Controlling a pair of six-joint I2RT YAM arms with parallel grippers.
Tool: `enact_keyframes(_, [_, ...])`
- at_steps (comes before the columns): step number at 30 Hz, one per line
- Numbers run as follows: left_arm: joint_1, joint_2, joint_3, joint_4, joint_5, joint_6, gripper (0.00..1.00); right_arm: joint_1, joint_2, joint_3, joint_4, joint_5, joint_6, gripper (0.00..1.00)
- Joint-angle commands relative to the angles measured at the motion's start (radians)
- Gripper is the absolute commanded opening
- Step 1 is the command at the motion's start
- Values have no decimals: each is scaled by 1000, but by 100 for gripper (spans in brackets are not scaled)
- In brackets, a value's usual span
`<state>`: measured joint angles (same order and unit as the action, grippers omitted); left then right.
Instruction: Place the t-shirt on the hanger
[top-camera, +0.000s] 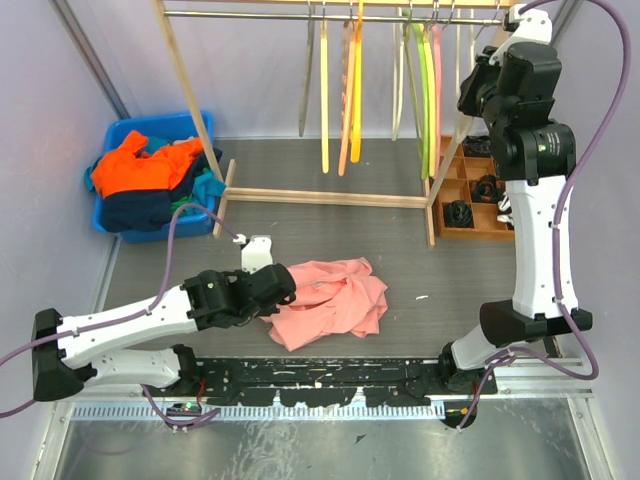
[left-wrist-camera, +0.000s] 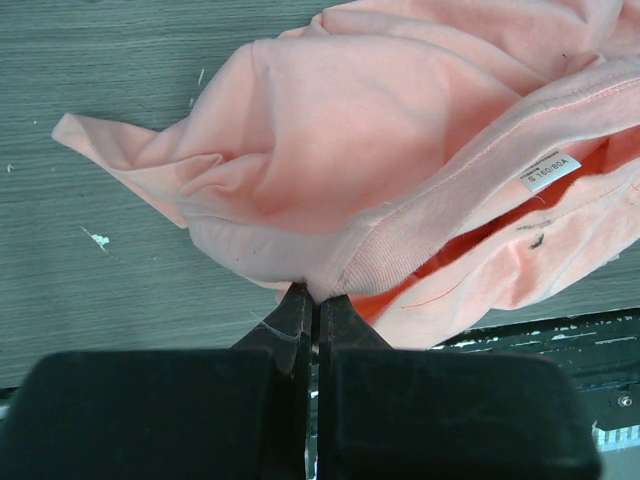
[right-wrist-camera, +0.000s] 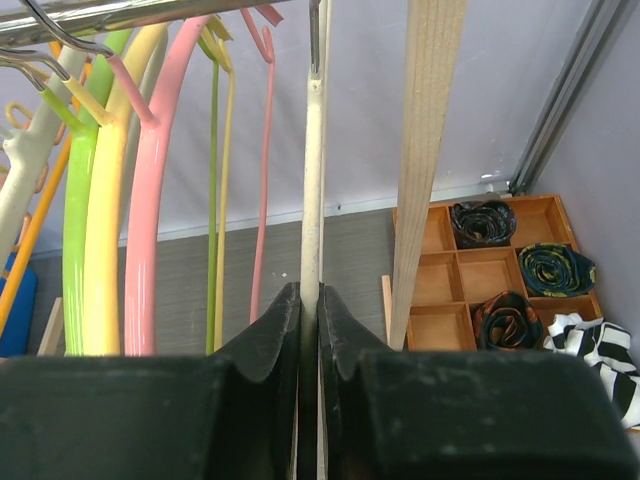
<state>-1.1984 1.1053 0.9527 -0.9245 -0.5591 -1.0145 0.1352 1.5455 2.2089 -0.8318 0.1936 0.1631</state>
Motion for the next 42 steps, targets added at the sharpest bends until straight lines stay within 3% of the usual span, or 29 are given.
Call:
enact_keyframes(1, [3, -21, -10, -10, -28, -10, 0, -4, -12, 69, 77, -23, 4, 9])
enact_keyframes(15, [4, -27, -19, -10, -25, -10, 0, -3, -63, 70, 69, -41, 3, 3])
enact_keyframes(23, [5, -10, -17, 1, -21, 2, 0, -3, -181, -62, 34, -58, 23, 1])
enact_keyframes(32, [5, -25, -25, -7, -17, -7, 0, -3, -197, -75, 17, -78, 14, 1])
enact_keyframes(42, [5, -28, -31, -28, -30, -18, 0, -4, -289, -166, -119, -62, 41, 1])
